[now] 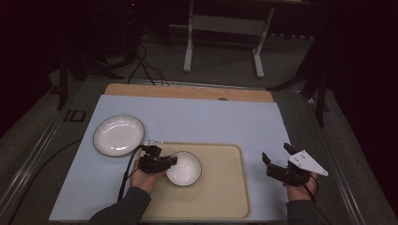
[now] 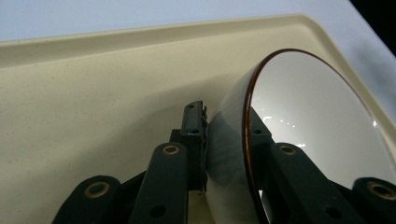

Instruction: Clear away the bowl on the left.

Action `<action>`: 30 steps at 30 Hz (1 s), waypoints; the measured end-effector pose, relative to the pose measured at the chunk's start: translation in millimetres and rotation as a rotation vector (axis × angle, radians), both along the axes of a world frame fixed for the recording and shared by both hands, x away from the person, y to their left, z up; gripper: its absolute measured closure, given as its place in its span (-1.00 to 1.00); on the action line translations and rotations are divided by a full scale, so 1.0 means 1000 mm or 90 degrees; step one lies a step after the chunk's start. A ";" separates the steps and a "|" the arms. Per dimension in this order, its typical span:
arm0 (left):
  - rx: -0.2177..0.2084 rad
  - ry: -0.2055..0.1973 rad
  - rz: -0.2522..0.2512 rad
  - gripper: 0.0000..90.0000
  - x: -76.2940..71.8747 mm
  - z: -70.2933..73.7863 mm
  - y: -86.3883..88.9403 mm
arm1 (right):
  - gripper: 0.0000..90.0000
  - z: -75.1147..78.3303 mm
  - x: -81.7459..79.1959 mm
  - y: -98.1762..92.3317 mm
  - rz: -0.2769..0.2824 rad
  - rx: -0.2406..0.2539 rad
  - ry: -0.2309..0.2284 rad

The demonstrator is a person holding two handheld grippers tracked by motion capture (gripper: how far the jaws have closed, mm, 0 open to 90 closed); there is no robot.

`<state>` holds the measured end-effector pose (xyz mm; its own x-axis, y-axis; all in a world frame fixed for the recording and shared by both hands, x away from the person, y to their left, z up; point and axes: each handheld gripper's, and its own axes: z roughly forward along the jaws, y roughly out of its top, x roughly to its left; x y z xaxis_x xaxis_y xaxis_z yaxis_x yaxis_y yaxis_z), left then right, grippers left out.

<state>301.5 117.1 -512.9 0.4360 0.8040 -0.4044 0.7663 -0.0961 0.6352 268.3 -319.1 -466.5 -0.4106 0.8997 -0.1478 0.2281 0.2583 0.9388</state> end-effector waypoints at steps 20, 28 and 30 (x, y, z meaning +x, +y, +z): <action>0.019 -0.061 0.042 0.29 -0.005 0.015 0.013 | -0.71 0.000 0.000 0.000 -0.001 0.001 -0.001; 0.006 -0.080 0.060 0.17 -0.007 0.023 0.026 | -0.71 0.000 0.000 0.000 -0.001 0.001 -0.001; 0.012 -0.096 0.071 0.16 -0.008 0.027 0.031 | -0.71 0.000 0.000 -0.001 -0.001 0.001 -0.002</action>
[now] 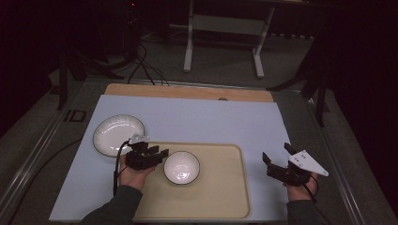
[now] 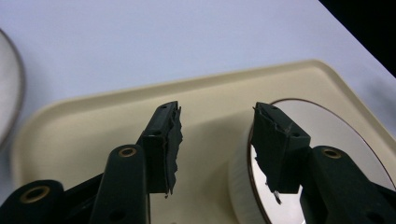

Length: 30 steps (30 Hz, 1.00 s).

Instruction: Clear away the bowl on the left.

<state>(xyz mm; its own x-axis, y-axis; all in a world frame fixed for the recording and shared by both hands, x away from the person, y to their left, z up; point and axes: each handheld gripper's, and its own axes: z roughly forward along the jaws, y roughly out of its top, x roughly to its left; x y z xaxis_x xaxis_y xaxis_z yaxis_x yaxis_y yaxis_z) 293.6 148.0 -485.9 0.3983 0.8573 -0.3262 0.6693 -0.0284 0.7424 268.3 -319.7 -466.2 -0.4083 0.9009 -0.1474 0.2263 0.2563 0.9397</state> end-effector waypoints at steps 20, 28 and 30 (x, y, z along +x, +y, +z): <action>0.045 -0.121 0.075 -0.08 -0.011 0.026 0.043 | -0.71 0.000 0.000 -0.001 0.000 0.001 0.000; 0.060 -0.138 0.115 -0.15 -0.015 0.030 0.064 | -0.71 0.000 0.000 -0.001 -0.002 0.001 -0.001; 0.062 -0.141 0.127 -0.16 -0.017 0.030 0.068 | -0.71 0.000 0.000 -0.002 -0.002 0.002 -0.001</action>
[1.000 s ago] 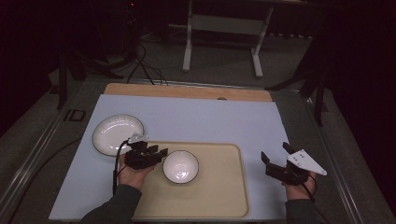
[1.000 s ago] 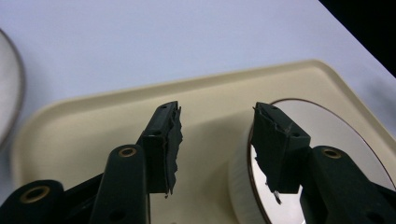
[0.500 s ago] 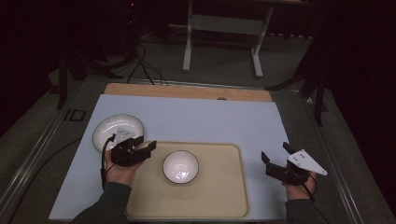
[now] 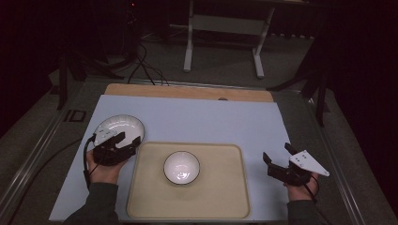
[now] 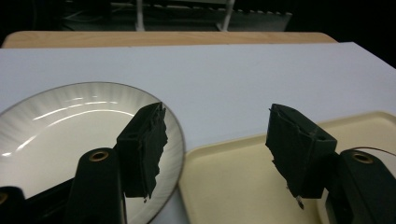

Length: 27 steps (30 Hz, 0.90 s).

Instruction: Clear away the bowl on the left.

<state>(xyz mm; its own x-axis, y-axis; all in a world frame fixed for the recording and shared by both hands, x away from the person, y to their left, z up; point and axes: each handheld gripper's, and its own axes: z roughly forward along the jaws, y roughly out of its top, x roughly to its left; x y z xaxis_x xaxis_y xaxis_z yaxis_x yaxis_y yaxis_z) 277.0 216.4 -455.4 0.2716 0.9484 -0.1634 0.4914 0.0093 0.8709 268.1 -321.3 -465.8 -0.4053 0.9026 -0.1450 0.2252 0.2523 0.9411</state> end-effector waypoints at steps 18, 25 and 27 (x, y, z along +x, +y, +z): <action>0.030 -0.033 0.080 -0.23 -0.009 -0.002 0.042 | -0.71 0.000 0.000 -0.001 -0.005 0.003 -0.001; 0.037 -0.031 0.111 -0.27 -0.006 -0.010 0.052 | -0.71 0.000 0.000 -0.001 -0.005 0.002 0.000; 0.033 -0.029 0.120 -0.27 -0.003 -0.014 0.054 | -0.71 0.000 0.000 -0.001 -0.004 0.001 0.000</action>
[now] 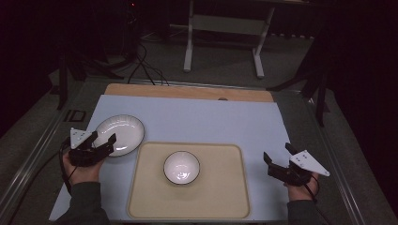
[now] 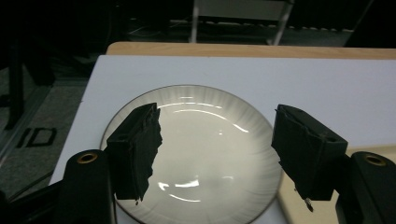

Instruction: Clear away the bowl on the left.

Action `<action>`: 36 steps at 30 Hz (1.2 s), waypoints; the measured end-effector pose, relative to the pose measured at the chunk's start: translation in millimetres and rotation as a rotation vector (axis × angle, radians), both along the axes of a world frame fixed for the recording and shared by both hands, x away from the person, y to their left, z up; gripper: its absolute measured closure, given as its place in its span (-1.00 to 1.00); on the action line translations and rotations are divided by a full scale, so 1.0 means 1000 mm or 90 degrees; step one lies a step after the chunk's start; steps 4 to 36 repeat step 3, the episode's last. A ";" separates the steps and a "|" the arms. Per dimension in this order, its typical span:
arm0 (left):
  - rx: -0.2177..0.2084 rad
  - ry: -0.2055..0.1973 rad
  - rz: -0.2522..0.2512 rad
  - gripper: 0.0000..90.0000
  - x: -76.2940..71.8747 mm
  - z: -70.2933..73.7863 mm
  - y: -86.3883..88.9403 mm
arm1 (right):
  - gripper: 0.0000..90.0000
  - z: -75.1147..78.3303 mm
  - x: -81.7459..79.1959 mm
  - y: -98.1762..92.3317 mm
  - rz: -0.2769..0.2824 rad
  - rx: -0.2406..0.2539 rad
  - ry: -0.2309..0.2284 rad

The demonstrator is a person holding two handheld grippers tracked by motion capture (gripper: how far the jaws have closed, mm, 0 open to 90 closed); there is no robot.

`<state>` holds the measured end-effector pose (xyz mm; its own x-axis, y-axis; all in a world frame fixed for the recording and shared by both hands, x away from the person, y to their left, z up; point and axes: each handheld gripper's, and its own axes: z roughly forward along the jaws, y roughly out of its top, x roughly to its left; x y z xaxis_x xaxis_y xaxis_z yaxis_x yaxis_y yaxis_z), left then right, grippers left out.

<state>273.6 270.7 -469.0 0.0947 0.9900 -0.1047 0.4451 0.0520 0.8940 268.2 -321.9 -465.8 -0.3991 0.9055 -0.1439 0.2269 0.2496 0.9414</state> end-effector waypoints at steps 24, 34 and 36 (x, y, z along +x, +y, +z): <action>-0.004 -0.001 0.008 -0.27 0.001 -0.001 0.002 | -0.71 0.000 0.000 0.000 0.000 0.000 0.000; -0.004 -0.001 0.008 -0.27 0.001 -0.001 0.002 | -0.71 0.000 0.000 0.000 0.000 0.000 0.000; -0.004 -0.001 0.008 -0.27 0.001 -0.001 0.002 | -0.71 0.000 0.000 0.000 0.000 0.000 0.000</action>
